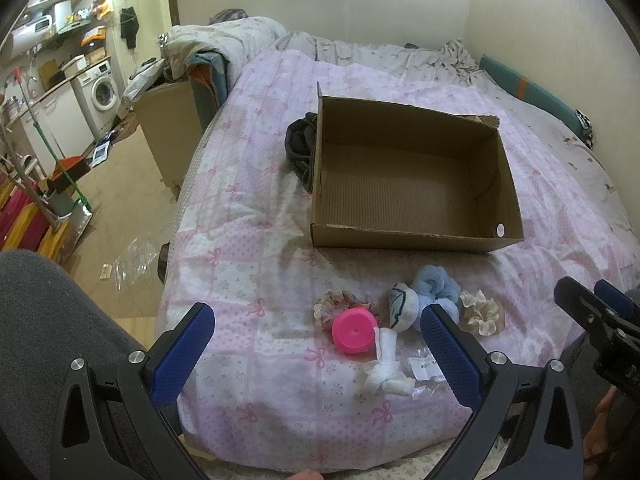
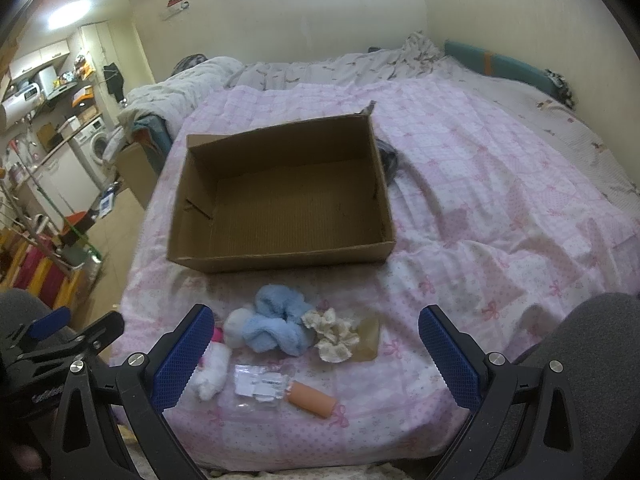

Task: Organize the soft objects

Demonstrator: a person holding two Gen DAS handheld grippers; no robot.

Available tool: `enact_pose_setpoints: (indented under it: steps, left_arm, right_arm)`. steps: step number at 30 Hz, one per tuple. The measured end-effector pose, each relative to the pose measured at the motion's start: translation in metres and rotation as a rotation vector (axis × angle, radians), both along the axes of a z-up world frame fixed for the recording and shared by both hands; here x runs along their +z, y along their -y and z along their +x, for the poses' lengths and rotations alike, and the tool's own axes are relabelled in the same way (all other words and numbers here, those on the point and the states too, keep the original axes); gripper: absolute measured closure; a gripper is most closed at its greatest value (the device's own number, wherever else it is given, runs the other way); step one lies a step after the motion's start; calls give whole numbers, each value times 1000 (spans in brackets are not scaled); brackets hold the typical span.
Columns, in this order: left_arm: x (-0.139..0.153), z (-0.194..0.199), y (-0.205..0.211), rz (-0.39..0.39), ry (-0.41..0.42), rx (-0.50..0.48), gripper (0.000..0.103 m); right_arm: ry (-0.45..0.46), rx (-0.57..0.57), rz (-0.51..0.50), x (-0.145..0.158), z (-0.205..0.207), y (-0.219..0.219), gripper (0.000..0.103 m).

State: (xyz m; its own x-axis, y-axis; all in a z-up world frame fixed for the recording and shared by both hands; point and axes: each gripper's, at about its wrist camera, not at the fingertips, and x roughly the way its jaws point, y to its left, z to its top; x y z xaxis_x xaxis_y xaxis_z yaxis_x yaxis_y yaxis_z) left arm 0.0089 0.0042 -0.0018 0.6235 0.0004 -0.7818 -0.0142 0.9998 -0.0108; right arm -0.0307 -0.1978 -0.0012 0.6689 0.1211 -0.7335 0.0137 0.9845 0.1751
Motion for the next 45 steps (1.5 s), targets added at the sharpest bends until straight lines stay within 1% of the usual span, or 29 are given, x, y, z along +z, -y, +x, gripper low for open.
enact_pose_setpoints:
  steps: [4, 7, 11, 13, 14, 15, 16, 17, 19, 20, 22, 24, 27, 29, 30, 31, 32, 34, 36, 38, 39, 41, 42, 43, 44, 45]
  left_arm:
    - [6, 15, -1, 17, -40, 6, 0]
    - [2, 29, -3, 29, -106, 7, 0]
    - [-23, 49, -3, 41, -263, -8, 0]
    - [-37, 55, -2, 24, -341, -22, 0]
    - [-46, 58, -1, 2, -389, -28, 0]
    - [-57, 59, 0, -43, -445, -31, 2]
    - [-61, 60, 2, -71, -469, -31, 7]
    - [-72, 58, 4, -112, -518, -30, 9]
    - [-87, 56, 10, -163, -584, -31, 19]
    - [-92, 56, 12, -176, -607, -33, 21]
    - [-107, 53, 18, -205, -663, -35, 35]
    - [-117, 54, 21, -210, -690, -37, 45]
    - [-123, 55, 21, -203, -702, -37, 50]
    - [-127, 60, 21, -195, -711, -39, 61]
    - [-126, 59, 19, -208, -715, -42, 77]
    - [-127, 60, 18, -222, -717, -44, 79]
    - [-127, 59, 18, -233, -716, -45, 79]
    - [-115, 54, 15, -230, -700, -67, 81]
    - [-94, 47, 11, -214, -667, -114, 81]
    - [-77, 43, 7, -220, -649, -145, 81]
    - [-69, 40, 3, -222, -639, -159, 81]
    - [-57, 36, -1, -211, -609, -167, 81]
    - [-50, 35, -2, -199, -581, -181, 81]
    - [-47, 36, -5, -186, -562, -185, 81]
    - [-40, 36, -9, -163, -524, -182, 81]
    - [-39, 37, -11, -153, -500, -175, 81]
  right_arm:
    - [-49, 21, 23, 4, 9, 0, 0]
    - [-109, 36, 40, 3, 18, 2, 0]
    - [-242, 34, 109, -13, 35, 12, 0]
    - [-312, 16, 156, -28, 41, 18, 0]
    - [-347, 3, 176, -35, 44, 22, 0]
    - [-373, -12, 186, -43, 46, 24, 0]
    - [-388, -23, 186, -48, 47, 27, 0]
    - [-399, -33, 181, -53, 48, 29, 0]
    - [-411, -42, 173, -61, 47, 30, 0]
    - [-420, -44, 175, -65, 47, 32, 0]
    - [-443, -54, 192, -74, 47, 34, 0]
    - [-458, -58, 213, -76, 48, 37, 0]
    - [-445, -53, 213, -74, 47, 36, 0]
    - [-442, -48, 211, -77, 48, 36, 0]
    - [-443, -45, 212, -78, 49, 35, 0]
    - [-445, -42, 214, -79, 49, 35, 0]
    - [-449, -38, 219, -80, 49, 34, 0]
    - [-460, -35, 230, -83, 51, 35, 0]
    - [-488, -31, 255, -88, 51, 36, 0]
    - [-533, -24, 291, -95, 51, 36, 0]
    - [-549, -31, 316, -99, 51, 37, 0]
    - [-569, -90, 319, -106, 50, 40, 0]
    - [-601, -99, 326, -113, 50, 40, 7]
    - [-624, -93, 341, -118, 50, 38, 24]
    - [-649, -87, 354, -123, 51, 36, 31]
    - [-665, -86, 358, -127, 51, 34, 31]
